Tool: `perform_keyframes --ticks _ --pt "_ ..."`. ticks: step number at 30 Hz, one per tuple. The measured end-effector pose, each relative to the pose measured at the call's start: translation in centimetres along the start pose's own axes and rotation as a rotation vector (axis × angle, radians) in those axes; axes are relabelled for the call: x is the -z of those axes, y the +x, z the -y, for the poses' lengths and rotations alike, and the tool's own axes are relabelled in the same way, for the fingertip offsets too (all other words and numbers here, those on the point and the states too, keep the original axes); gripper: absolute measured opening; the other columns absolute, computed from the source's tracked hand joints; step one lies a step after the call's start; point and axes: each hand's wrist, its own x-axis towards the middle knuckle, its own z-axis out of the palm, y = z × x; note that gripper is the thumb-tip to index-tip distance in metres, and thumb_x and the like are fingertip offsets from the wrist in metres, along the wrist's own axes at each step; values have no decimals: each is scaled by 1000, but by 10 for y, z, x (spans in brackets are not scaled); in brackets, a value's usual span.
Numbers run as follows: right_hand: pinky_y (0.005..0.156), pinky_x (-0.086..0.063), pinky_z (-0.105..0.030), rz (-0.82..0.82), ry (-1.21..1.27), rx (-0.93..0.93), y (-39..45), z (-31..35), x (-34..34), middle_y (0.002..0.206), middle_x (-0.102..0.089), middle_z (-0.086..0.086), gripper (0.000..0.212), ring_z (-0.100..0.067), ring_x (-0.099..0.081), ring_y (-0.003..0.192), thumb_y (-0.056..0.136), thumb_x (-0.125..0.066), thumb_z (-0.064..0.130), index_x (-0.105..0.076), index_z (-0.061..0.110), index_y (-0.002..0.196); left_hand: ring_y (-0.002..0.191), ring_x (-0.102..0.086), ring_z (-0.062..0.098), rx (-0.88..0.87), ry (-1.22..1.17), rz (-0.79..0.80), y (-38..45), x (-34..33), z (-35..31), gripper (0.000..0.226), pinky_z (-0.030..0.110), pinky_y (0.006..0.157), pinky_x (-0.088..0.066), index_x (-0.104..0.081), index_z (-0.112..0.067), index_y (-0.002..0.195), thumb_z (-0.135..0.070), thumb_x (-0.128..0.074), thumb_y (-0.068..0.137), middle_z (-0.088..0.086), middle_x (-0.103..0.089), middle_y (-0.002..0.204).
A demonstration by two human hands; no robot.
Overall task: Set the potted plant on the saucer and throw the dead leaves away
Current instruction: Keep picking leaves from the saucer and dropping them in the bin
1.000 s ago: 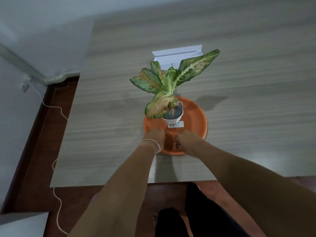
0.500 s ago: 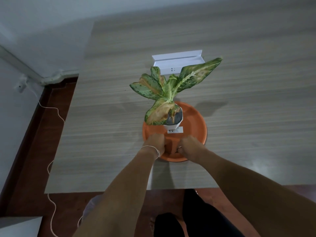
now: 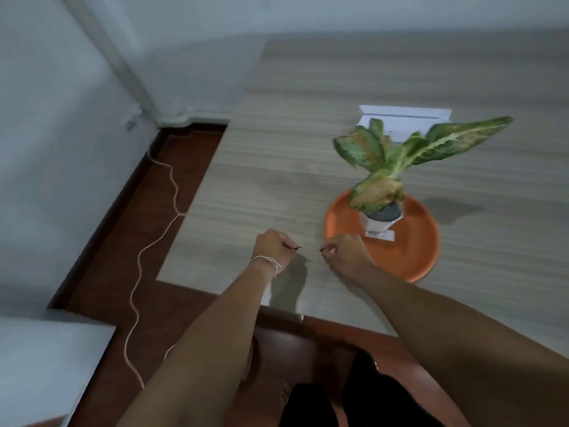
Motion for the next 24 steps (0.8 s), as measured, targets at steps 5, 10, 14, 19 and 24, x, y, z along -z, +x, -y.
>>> perform_keyframes --ticks 5,10,14,19,24 --pt "76 -45 -23 116 -14 169 1 89 -61 95 -76 -4 18 -19 -67 86 81 -65 15 -80 17 90 76 -73 16 114 -88 -142 -40 72 80 8 26 83 -58 -80 -14 77 -12 -75 70 4 -78 77" --pt "81 -52 -29 254 -63 337 -15 170 -131 92 -77 -5 18 -23 -69 86 78 -65 17 -80 18 87 80 -73 20 301 -84 -252 -96 137 177 9 28 82 -58 -78 -16 75 -13 -75 66 7 -78 79" --pt "82 -50 -28 362 -110 450 -37 221 -185 95 -78 -8 16 -25 -71 90 80 -67 19 -80 15 89 85 -73 24 444 -101 -281 -144 165 244 9 30 86 -57 -79 -14 77 -10 -74 71 9 -78 83" --pt "82 -51 -27 477 -148 517 -60 260 -233 97 -78 -5 18 -20 -71 91 83 -66 20 -79 14 94 89 -70 22 517 -163 -350 -179 179 292 11 28 87 -55 -79 -14 80 -9 -73 72 7 -78 86" --pt "75 -57 -31 506 -164 483 -68 275 -255 94 -78 2 20 -16 -70 85 84 -62 22 -79 18 93 94 -70 20 517 -169 -341 -182 187 313 17 16 82 -45 -79 -12 88 -9 -67 76 6 -77 97"
